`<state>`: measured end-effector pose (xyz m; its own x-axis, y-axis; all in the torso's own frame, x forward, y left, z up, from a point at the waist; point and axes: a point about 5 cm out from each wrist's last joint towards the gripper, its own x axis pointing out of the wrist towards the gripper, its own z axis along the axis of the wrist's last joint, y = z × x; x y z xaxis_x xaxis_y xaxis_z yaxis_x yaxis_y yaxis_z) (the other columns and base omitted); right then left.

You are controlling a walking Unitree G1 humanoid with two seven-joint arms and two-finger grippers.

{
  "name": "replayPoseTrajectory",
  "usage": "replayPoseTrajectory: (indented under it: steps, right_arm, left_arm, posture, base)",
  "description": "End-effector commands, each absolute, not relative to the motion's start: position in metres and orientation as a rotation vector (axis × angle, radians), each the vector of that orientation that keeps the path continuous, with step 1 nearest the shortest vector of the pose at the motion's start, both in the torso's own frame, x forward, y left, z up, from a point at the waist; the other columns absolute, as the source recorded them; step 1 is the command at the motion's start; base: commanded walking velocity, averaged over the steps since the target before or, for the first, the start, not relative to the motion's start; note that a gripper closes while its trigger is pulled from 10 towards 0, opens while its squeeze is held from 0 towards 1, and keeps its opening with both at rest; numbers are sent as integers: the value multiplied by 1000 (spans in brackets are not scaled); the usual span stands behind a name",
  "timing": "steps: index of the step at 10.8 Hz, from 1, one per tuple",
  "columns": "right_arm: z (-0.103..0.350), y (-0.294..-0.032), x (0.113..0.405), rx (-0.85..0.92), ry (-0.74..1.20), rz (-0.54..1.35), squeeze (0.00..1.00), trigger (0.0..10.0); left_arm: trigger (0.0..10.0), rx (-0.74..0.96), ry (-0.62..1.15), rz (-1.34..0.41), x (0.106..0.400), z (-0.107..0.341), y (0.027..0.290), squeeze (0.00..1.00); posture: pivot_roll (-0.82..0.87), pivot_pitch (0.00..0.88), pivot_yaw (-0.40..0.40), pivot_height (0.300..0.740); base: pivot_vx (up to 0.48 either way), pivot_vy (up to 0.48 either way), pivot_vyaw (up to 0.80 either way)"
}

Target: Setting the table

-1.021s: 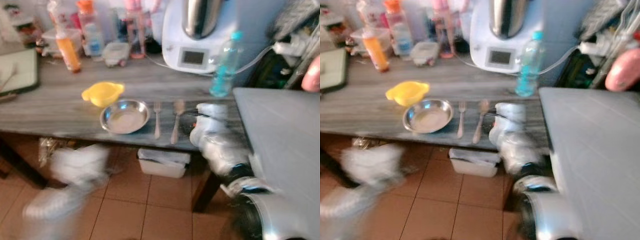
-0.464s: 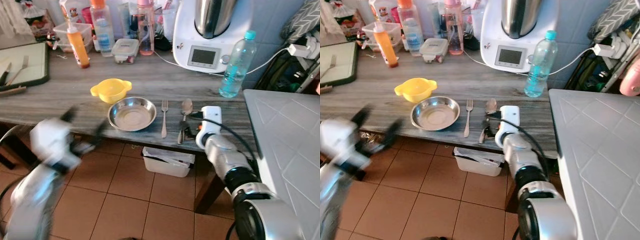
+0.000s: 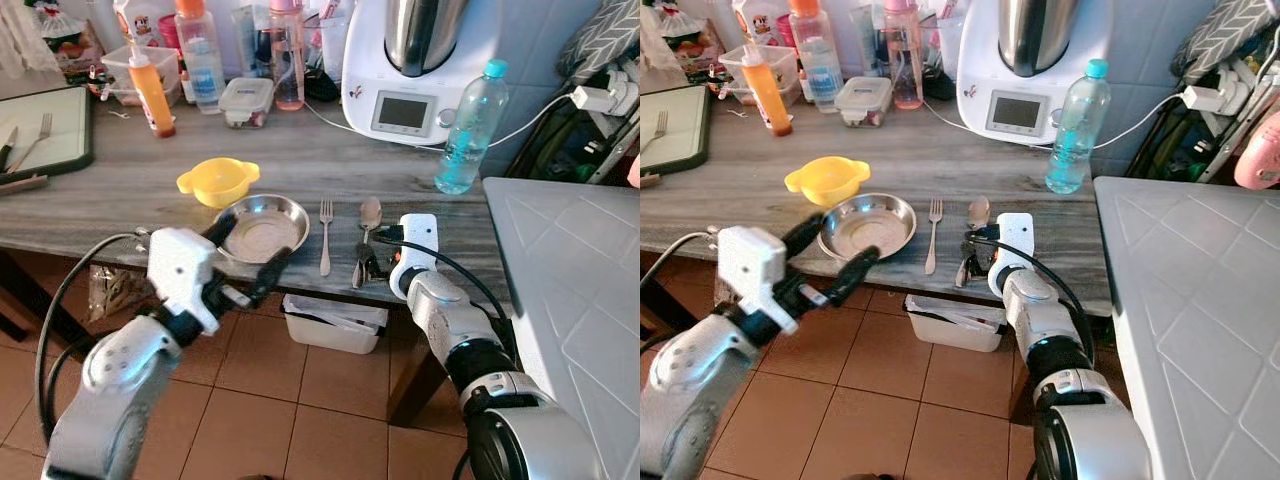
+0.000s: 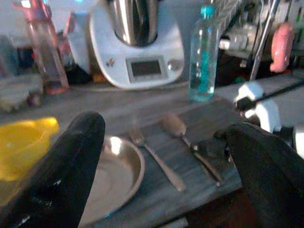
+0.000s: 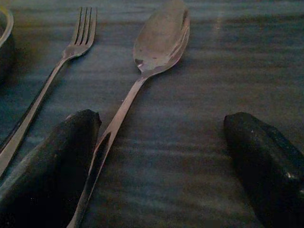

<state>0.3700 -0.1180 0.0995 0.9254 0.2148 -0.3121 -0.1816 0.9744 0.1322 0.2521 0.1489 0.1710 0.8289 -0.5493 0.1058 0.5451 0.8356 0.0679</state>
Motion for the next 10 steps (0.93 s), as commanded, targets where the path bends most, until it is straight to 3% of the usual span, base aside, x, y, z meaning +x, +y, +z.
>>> replayPoseTrajectory:
  steps: [1,4,10]
  right_arm:
    - [91,-121,366,95,371,185,1000,10000]
    - [93,-113,366,92,375,208,1000,10000]
    - [88,-112,361,64,387,232,1000,10000]
  left_arm:
    - [10000,25,-54,-549,254,156,151,0]
    - [10000,4,-1,-543,239,134,132,0]
    - [10000,-20,-85,-419,270,142,127,0]
  posture:
    - [160,46,16,740]
    - [155,40,5,740]
    - [130,36,5,740]
  base:
    - [0,0,0]
    - [0,0,0]
    - [0,0,0]
